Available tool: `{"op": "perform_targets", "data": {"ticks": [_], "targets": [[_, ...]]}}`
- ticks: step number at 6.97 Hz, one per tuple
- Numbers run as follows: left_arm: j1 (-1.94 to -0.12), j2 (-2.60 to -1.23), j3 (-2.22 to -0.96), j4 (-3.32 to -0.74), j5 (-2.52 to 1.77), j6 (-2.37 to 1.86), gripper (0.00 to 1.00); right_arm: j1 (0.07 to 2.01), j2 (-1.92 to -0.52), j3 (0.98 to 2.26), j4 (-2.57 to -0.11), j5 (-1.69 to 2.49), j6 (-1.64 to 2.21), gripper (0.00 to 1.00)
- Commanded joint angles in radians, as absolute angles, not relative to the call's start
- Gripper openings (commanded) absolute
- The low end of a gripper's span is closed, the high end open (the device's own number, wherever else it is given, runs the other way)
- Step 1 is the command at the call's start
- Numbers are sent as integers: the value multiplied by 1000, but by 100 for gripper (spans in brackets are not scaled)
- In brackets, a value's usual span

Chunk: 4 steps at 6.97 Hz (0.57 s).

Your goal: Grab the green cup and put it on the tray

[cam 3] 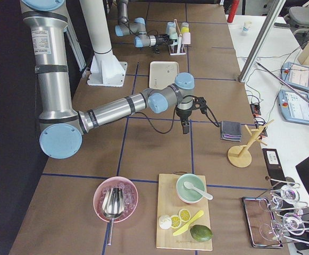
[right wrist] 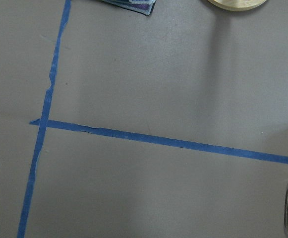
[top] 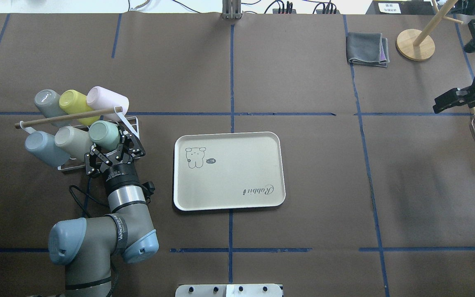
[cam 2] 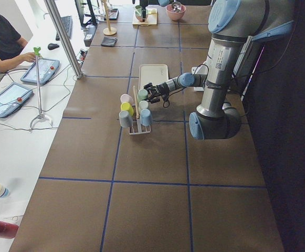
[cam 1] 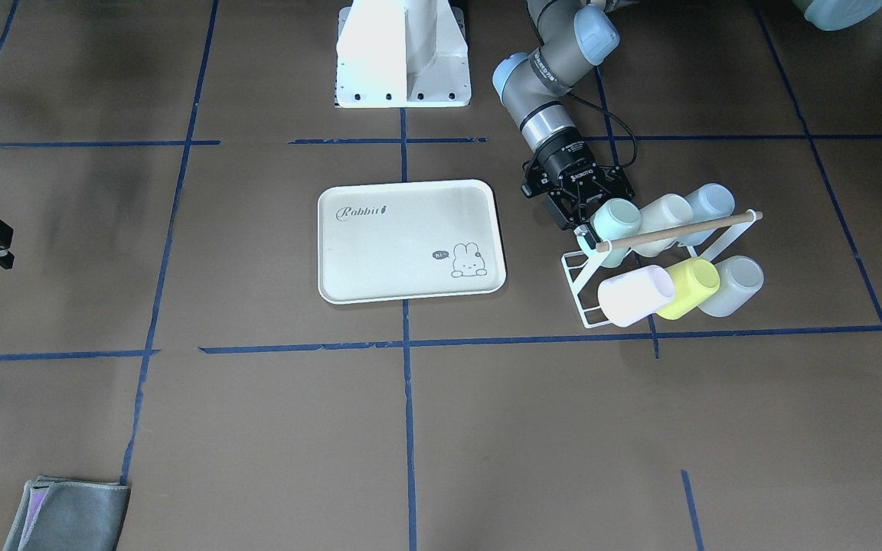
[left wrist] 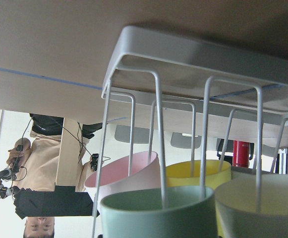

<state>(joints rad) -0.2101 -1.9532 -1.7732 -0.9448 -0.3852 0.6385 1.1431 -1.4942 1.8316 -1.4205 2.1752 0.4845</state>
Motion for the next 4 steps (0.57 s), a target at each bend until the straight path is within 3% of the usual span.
{"op": "perform_targets", "data": {"ticks": [1, 4], "targets": [[-215, -1953, -1776, -945, -382, 637, 35, 1143, -1496, 1832, -1420, 2175, 488, 100], [-230, -1944, -1782, -942, -341, 647, 15, 1143, -1494, 1832, -1420, 2175, 489, 100]]}}
